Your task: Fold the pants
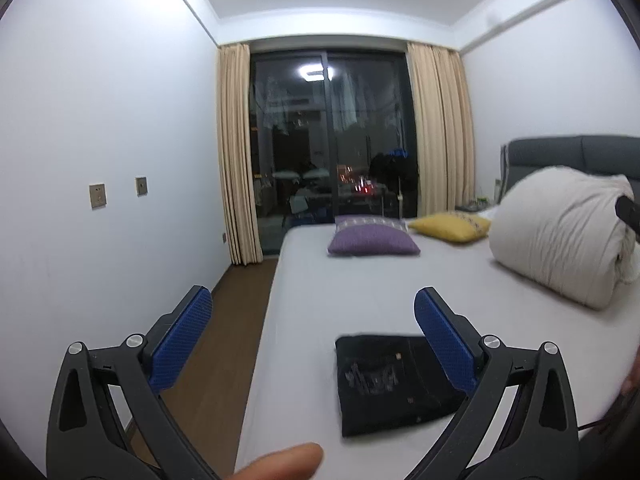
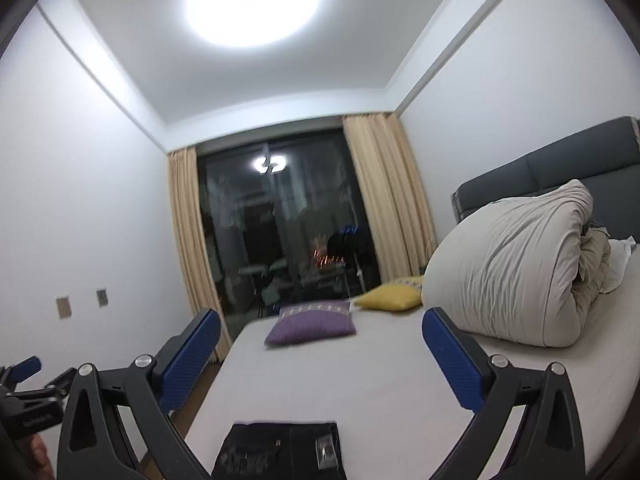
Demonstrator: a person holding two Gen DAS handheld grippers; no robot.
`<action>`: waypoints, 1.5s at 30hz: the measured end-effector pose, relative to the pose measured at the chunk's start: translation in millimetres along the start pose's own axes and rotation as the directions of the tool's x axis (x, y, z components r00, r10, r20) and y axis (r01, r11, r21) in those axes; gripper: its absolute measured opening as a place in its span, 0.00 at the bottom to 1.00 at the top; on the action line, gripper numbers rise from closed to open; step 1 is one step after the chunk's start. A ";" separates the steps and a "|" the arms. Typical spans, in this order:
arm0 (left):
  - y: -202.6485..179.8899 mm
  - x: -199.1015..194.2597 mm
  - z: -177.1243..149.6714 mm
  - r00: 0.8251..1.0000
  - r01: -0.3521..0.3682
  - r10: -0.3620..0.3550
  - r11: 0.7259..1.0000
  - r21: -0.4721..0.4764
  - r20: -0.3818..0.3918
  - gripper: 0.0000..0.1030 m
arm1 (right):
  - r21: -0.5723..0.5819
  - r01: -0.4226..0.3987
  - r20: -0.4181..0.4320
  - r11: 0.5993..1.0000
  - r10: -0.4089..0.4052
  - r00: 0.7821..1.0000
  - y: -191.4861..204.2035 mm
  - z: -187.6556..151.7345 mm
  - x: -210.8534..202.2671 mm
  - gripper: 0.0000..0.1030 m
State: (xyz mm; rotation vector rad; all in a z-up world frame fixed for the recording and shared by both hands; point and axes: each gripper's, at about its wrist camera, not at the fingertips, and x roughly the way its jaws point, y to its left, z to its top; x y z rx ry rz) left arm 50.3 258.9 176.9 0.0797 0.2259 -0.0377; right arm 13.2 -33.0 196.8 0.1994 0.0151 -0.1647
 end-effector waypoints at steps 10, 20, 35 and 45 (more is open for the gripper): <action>-18.1 45.4 -79.6 0.925 0.013 -0.031 0.999 -0.050 -0.378 1.00 | 0.038 0.060 -0.341 0.997 -0.043 0.939 -11.2 -58.4 31.2 1.00; -30.6 85.6 -150.5 0.835 0.022 -0.057 0.997 -0.071 -0.547 1.00 | -0.014 0.064 -0.552 0.998 -0.061 0.831 -5.3 -129.4 61.7 1.00; -24.9 115.3 -179.0 0.787 0.009 -0.056 0.997 -0.079 -0.614 1.00 | -0.056 0.067 -0.639 0.996 -0.087 0.764 1.7 -164.0 76.7 1.00; -22.2 123.8 -191.0 0.769 -0.003 -0.048 0.997 -0.079 -0.637 1.00 | -0.059 0.054 -0.663 0.997 -0.079 0.744 4.3 -175.6 81.1 1.00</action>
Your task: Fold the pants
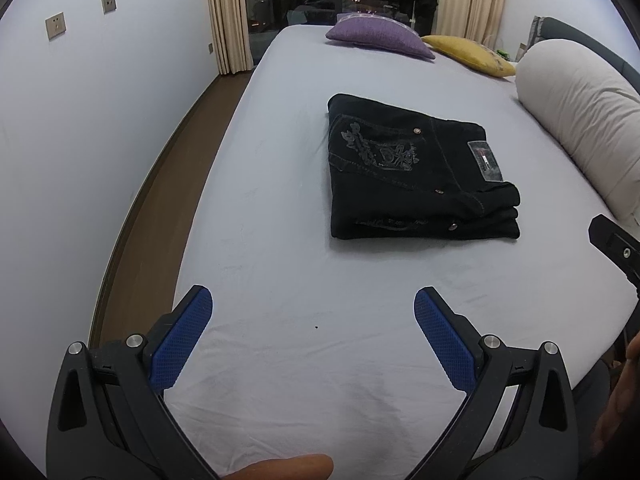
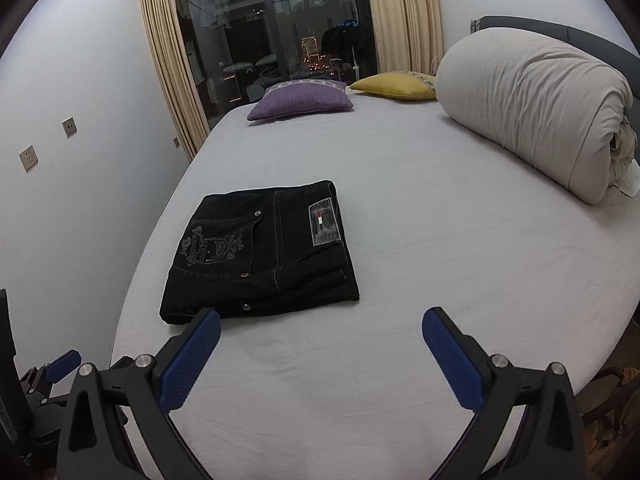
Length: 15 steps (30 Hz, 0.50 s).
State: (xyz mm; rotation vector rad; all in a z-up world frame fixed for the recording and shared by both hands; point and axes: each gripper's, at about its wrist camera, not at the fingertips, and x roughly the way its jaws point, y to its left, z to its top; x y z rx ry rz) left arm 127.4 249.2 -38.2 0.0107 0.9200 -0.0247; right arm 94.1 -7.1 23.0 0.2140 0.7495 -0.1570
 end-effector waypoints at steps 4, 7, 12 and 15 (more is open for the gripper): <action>-0.2 4.4 -1.6 1.000 -0.005 0.005 1.000 0.000 -0.007 1.00 | -0.002 -0.001 -0.008 1.000 0.001 1.000 1.0 -1.0 1.5 1.00; 0.5 6.5 -2.2 1.000 -0.007 0.007 1.000 -0.001 -0.010 1.00 | -0.002 -0.003 -0.016 1.000 0.003 1.000 0.4 -1.1 3.2 1.00; 0.5 8.1 -3.5 1.000 -0.010 0.010 1.000 -0.001 -0.011 1.00 | -0.005 -0.004 -0.028 1.000 0.004 1.000 1.2 -2.6 5.7 1.00; 0.2 9.0 -3.7 1.000 -0.012 0.012 1.000 0.001 -0.012 1.00 | -0.007 -0.005 -0.035 1.000 0.005 0.999 1.9 -3.9 6.9 1.00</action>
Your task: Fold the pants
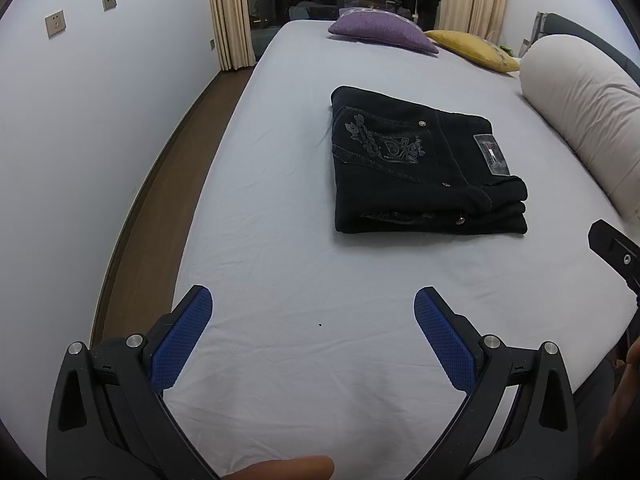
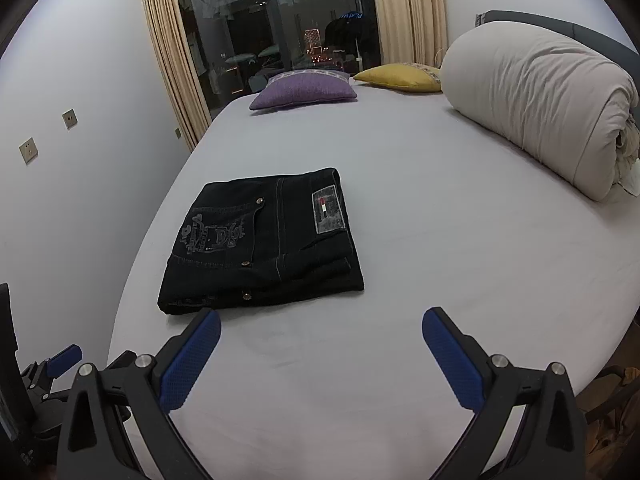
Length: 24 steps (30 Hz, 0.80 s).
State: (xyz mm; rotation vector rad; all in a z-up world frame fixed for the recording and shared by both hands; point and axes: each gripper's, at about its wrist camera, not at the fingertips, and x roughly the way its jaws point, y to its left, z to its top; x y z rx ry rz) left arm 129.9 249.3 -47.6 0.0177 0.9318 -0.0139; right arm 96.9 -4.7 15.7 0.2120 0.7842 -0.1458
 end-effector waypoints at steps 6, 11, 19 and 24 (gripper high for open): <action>-0.7 1.7 -1.0 1.000 -0.004 0.004 1.000 0.001 -0.002 1.00 | -0.003 0.000 -0.006 1.000 0.000 1.000 1.5 -0.6 0.4 1.00; -0.5 2.3 -1.3 1.000 -0.005 0.005 1.000 0.002 -0.002 1.00 | -0.009 -0.003 -0.010 1.000 0.003 1.000 3.4 -1.3 0.3 1.00; 0.2 2.3 -3.7 1.000 -0.009 0.009 1.000 -0.001 0.000 1.00 | -0.011 -0.002 -0.013 1.000 0.002 1.000 4.8 -4.0 -1.7 1.00; 0.0 2.2 -3.6 1.000 -0.010 0.010 1.000 -0.002 -0.001 1.00 | -0.011 -0.002 -0.018 1.000 0.001 1.000 4.4 -4.6 -1.0 1.00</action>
